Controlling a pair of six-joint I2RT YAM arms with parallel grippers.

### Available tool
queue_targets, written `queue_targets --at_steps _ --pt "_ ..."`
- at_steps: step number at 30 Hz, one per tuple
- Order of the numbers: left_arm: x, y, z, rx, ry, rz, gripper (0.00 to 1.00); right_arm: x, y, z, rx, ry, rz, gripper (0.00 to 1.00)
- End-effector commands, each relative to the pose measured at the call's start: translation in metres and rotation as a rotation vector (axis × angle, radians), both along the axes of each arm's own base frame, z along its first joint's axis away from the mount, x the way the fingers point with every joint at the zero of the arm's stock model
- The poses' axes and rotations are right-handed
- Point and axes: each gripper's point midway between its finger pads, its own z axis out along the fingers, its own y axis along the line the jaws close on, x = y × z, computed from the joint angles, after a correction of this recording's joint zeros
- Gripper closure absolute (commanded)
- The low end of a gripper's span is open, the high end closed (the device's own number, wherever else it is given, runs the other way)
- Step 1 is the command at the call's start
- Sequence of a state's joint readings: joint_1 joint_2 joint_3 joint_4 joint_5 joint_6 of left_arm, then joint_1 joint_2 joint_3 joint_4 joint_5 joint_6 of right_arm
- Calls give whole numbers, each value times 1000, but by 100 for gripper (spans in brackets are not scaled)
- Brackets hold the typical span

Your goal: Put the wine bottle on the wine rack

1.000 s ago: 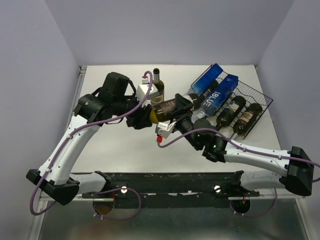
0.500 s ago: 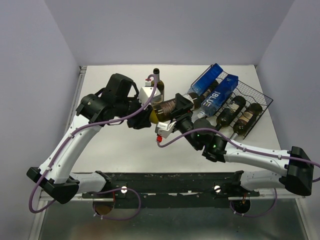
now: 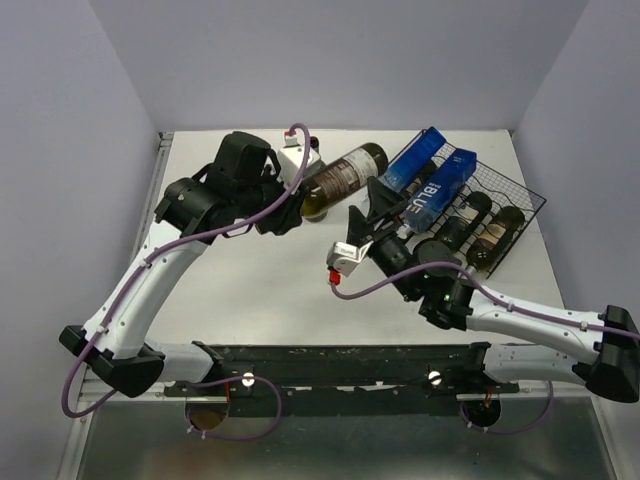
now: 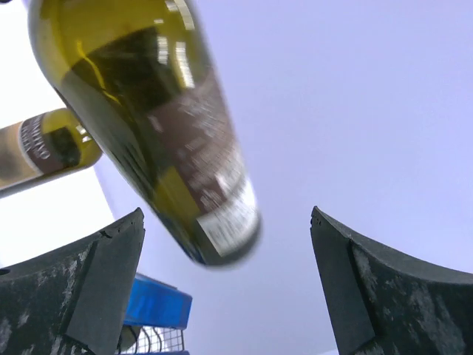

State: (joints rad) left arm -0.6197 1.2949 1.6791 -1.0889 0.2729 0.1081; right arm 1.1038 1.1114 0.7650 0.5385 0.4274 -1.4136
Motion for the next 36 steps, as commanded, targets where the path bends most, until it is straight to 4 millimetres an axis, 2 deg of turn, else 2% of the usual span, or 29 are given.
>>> queue_targets --at_steps 1,5,7,8,10,11,13,19,22,26,30,36 --pt "42 6 48 -102 -152 199 100 -16 -11 38 128 -64 49 0" --pt "48 -3 58 -162 -157 207 100 -22 -23 50 196 -40 62 0" --pt "52 -9 60 -198 -147 216 100 -29 -30 67 298 -2 102 0" --pt "52 -15 62 -224 -138 205 100 -34 -34 81 386 41 136 0" --pt "52 -28 65 -271 -124 187 100 -44 -38 105 513 160 211 0" --pt "53 -35 64 -284 -121 182 100 -50 -43 123 582 193 247 0" --pt "52 -50 65 -325 -114 168 100 -59 -53 145 715 237 300 0" --pt "51 -104 66 -425 -80 121 100 -83 -87 184 948 296 411 0" --pt "51 -131 64 -484 -33 109 100 -89 -101 193 1026 315 428 0" --pt "49 -175 58 -547 41 83 100 -92 -119 195 1105 330 420 0" --pt "44 -227 41 -567 151 101 100 -90 -132 192 1157 341 385 1" --pt "43 -294 13 -522 177 82 100 -85 -140 185 1192 384 323 4"
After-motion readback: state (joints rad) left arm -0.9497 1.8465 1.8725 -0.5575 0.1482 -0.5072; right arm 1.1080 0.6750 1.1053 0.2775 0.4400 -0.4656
